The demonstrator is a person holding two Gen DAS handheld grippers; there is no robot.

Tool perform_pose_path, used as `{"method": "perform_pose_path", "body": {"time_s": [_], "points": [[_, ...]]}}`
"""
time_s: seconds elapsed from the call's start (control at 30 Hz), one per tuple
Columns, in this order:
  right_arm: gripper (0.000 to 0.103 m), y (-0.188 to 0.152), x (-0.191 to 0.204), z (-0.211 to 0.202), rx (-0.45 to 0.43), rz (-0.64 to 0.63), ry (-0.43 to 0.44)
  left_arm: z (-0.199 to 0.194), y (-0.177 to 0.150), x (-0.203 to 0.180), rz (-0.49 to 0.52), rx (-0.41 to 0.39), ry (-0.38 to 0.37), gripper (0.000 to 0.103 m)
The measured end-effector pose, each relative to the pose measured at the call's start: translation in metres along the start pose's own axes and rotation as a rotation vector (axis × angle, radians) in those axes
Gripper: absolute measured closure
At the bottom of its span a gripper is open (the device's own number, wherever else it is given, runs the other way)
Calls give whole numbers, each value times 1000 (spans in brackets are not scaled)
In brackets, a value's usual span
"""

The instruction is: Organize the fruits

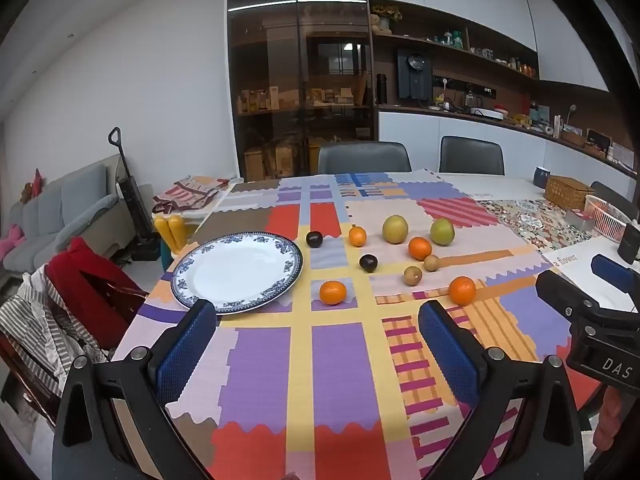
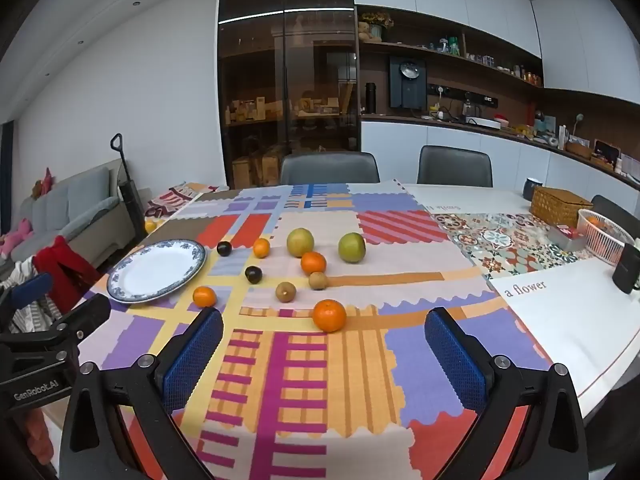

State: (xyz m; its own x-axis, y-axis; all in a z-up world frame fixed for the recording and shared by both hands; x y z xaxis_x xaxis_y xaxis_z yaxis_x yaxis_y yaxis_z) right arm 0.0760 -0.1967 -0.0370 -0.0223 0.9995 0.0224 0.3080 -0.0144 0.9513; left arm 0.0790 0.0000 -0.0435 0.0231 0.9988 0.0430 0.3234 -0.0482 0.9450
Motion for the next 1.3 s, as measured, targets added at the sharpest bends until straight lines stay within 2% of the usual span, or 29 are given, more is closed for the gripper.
{"method": "perform_pose_path", "body": {"time_s": [1.3], "points": [[1,1,2,-3,-8,18,7,-4,3,-3,-4,-17,-17,0]]}}
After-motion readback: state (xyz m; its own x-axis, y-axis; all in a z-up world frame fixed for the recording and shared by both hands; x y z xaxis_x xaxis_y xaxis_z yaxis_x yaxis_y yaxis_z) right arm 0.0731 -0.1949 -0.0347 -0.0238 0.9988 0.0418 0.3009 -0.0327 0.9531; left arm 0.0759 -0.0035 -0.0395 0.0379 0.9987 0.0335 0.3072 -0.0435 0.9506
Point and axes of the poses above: each gripper's, at about its wrist camera, not at the fingertips, and z roughly the way its jaws point, x to its left, y to its top, the point moved 9 cm from there along z, roughly the way its jaws point, and after that the axes turned 10 degrees about -x, right-handed, at the moved point
